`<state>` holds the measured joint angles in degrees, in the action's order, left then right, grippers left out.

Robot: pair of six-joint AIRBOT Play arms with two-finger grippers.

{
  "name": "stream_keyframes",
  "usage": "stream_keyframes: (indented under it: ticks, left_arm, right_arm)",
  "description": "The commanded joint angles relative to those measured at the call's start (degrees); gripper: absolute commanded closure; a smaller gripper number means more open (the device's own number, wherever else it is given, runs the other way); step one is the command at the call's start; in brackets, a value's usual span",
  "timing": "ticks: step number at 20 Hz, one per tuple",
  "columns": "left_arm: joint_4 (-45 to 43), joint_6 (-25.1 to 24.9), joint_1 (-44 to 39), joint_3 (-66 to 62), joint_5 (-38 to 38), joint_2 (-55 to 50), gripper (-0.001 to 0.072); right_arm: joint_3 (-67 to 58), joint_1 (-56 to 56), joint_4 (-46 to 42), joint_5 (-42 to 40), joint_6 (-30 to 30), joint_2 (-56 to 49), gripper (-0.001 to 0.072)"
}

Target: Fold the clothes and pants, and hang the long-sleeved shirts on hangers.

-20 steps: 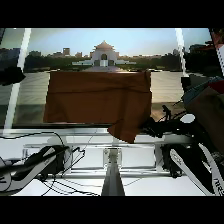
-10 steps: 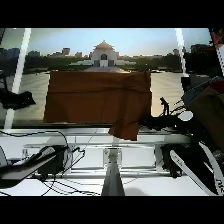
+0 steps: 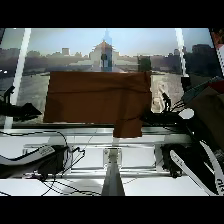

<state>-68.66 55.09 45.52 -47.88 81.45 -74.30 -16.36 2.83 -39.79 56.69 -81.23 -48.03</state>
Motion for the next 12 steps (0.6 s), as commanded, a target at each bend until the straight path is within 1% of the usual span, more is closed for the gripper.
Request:
stream_keyframes:
  ticks: [1,3,5,8,11,12]
  left_arm:
    - [1.46,-6.23,3.76,1.57,-2.99,-1.07,0.0329]
    - [1.46,-6.6,3.87,3.26,-6.84,-2.1,0.0329]
    - [1.38,-8.2,3.87,4.42,-7.37,-4.55,0.0329]
    - [1.53,-8.2,3.58,4.74,-8.02,-8.76,0.033]
    - [1.51,-8.2,2.56,4.87,-7.96,-11.52,0.0394]
    - [1.49,-8.22,2.25,4.87,-7.93,-11.76,0.0446]
  right_arm:
    - [-0.07,0.07,-0.02,-1.33,-0.07,0.04,0.0701]
    - [-0.07,0.07,-0.04,-1.44,-0.04,0.04,0.0701]
    - [-0.09,0.07,0.04,-1.09,-0.04,0.04,0.0701]
    - [-0.2,0.07,0.63,-0.48,-0.07,0.04,0.0701]
    - [-0.2,0.07,0.83,-0.02,-0.04,0.04,0.0701]
    - [-0.2,0.07,0.83,0.17,-0.04,0.04,0.0701]
